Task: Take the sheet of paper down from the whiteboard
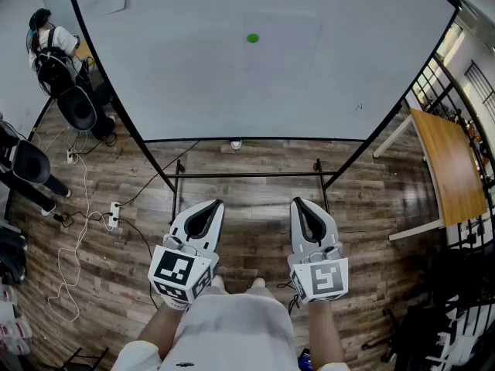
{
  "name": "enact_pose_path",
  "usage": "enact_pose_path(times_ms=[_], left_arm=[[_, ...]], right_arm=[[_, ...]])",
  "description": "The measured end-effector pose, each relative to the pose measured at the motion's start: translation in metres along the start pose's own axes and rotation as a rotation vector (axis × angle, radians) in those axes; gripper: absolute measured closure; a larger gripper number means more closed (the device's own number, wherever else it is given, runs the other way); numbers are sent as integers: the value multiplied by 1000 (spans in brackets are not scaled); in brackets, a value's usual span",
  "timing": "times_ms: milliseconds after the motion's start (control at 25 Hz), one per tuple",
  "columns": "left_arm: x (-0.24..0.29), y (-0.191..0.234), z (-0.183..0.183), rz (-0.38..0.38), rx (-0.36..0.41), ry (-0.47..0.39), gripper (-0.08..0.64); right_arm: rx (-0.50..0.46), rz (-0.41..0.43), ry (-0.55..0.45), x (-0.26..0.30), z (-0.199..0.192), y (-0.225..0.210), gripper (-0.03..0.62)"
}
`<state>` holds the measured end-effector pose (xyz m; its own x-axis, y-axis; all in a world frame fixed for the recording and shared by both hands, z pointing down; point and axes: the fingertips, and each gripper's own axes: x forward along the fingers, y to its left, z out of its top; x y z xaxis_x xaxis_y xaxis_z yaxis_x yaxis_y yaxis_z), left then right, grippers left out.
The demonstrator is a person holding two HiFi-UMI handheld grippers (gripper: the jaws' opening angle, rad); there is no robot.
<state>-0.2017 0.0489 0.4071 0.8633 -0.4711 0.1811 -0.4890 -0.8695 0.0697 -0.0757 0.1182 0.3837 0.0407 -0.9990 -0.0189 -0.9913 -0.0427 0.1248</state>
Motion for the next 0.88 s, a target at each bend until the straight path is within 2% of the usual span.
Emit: enact_pose_path(times_ms=[320,560,880], left_arm=[[20,-14,-2,41,-6,-3,554],[42,-37,2,68,24,5,554],[59,-51,-2,113,3,-2,554]], right_arm=[[15,16,-14,-1,-11,-25,591],[33,29,0,-8,-19,-55,591],[50,63,-17,-11,-29,-84,591]])
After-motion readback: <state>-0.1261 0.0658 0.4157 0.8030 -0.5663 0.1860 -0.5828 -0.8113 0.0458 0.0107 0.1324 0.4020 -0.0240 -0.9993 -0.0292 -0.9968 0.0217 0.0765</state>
